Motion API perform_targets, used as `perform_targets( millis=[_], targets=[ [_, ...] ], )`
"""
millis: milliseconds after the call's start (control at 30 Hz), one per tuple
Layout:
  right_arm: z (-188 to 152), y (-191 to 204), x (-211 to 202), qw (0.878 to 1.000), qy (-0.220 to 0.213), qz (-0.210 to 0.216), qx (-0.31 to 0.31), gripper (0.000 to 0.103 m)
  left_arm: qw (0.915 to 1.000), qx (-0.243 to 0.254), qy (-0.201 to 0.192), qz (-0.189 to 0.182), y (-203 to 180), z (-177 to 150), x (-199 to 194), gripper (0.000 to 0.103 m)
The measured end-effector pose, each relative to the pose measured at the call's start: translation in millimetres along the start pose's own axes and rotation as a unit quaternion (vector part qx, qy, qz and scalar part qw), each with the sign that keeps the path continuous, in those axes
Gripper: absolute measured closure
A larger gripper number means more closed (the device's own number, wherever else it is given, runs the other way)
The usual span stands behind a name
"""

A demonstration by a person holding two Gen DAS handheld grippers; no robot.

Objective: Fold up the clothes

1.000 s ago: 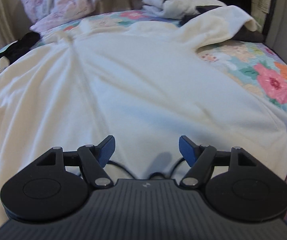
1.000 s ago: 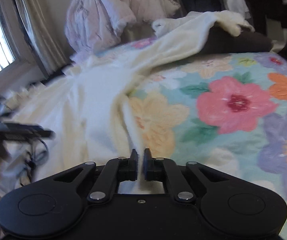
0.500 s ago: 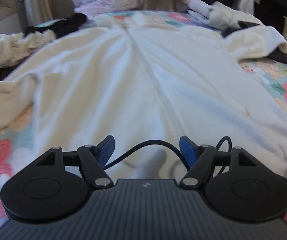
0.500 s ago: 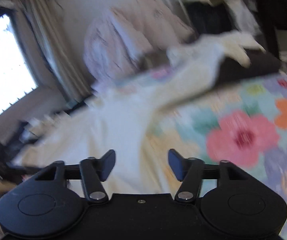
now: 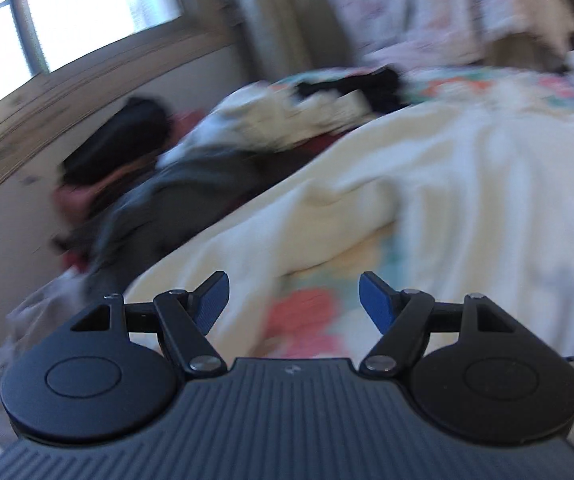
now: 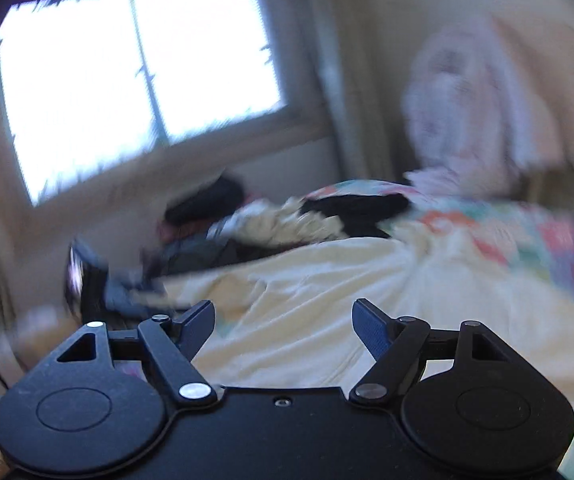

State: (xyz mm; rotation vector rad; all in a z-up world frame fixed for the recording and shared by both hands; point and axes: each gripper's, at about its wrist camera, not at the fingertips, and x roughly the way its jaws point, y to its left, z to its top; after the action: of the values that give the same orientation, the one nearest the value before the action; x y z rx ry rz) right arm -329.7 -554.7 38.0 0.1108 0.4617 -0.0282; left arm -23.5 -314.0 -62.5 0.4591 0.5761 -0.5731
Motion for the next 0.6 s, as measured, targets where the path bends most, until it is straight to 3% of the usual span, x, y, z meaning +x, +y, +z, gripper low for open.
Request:
perform_targets(
  millis=[133, 167, 300, 400, 500, 533, 567, 600],
  targets=[
    [34.4, 27.9, 40.5, 0.991, -0.004, 0.044, -0.130, 0.023, 0.9976, -0.060, 0.034, 0.006, 28.2, -20.3, 18.6, 0.031],
    [41.5, 32.6, 54.3, 0.988, -0.005, 0.066, -0.139, 0.022, 0.9980, -0.052, 0.034, 0.013, 29.3, -24.1, 24.0, 0.031],
    [56.9, 51.7, 130.6, 0.984, 0.041, 0.113, -0.132, 0.021, 0.9984, -0.015, 0.033, 0.045, 32.7, -38.9, 45.5, 0.025],
    [56.4, 73.0, 180.8, 0.979, 0.060, 0.119, -0.152, 0.021, 0.9976, 0.013, 0.043, 0.051, 35.8, -43.2, 70.5, 0.021],
    [50.8, 75.8, 218.1, 0.987, 0.059, 0.124, -0.085, 0.022, 0.9971, 0.016, 0.053, 0.052, 42.1, -44.6, 96.0, 0.019],
    [45.0, 73.9, 228.7, 0.985, 0.078, 0.132, -0.075, 0.023, 0.9970, 0.014, 0.055, 0.053, 44.6, -45.3, 103.9, 0.019],
    [38.1, 71.3, 238.7, 0.982, 0.103, 0.141, -0.069, 0.035, 0.9968, 0.012, 0.057, 0.055, 47.0, -46.0, 111.7, 0.029],
    [29.4, 70.8, 244.3, 0.980, 0.114, 0.133, -0.092, 0.044, 0.9972, 0.011, 0.053, 0.052, 49.1, -45.2, 113.1, 0.045]
  ],
)
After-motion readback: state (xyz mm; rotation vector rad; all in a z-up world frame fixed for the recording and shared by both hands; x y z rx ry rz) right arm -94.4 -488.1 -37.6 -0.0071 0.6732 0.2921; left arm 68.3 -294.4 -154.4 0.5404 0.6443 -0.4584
